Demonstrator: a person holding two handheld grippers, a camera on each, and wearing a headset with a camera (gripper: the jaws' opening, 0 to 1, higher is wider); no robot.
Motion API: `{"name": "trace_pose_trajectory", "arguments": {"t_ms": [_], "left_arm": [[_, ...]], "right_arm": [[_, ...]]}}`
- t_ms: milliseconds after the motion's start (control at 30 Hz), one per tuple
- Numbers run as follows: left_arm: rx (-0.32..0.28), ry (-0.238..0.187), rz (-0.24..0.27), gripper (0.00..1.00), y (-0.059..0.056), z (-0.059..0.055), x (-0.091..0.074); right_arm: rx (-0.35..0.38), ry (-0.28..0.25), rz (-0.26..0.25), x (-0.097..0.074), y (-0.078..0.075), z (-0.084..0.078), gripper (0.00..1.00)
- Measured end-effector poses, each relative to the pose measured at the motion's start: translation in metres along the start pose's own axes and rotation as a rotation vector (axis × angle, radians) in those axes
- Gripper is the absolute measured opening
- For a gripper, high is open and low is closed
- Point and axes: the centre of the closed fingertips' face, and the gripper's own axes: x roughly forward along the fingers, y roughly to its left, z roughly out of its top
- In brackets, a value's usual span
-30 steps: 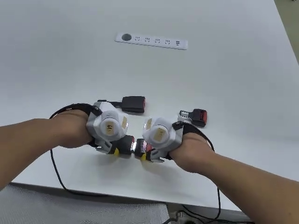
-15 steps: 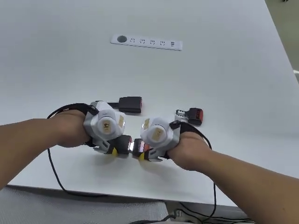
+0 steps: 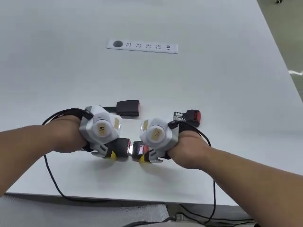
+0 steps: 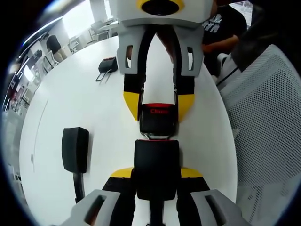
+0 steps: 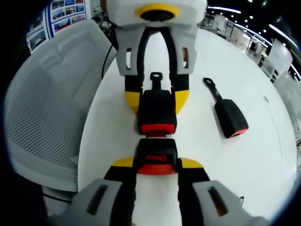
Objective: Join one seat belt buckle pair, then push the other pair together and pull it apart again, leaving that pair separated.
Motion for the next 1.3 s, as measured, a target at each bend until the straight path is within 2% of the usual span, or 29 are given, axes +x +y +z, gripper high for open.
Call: {"name": "trace_pose_trajectory", "arguments": {"t_ms": [200, 567, 1067, 1200, 1267, 1300], "left_arm": [[-0.010, -0.001, 0.000, 0.33, -0.0004, -0.0008, -0.0010], [-0.012, -0.006, 0.000, 0.34, -0.0019, -0.0012, -0.0014], [-0.017, 0.007, -0.001, 0.35, -0.0018, -0.0002, -0.0008], [-0.051, 0.008, 0.020, 0.35, -0.0008, -0.0005, -0.0014], [-0.045, -0.018, 0.024, 0.35, -0.0017, -0.0007, -0.0020], [-0.078, -0.033, 0.025, 0.36, -0.0015, -0.0005, -0.0017]], "right_arm": [[0.006, -0.012, 0.000, -0.0007, 0.0009, 0.0003, 0.33], [0.010, -0.005, 0.002, -0.0002, 0.0024, 0.0007, 0.34], [0.005, -0.003, 0.001, 0.0000, 0.0020, -0.0004, 0.35], [0.033, 0.000, 0.002, -0.0005, 0.0024, -0.0016, 0.35], [0.024, -0.025, -0.001, -0.0009, 0.0018, -0.0011, 0.36], [0.024, -0.039, 0.002, -0.0011, 0.0020, -0.0014, 0.36]]}}
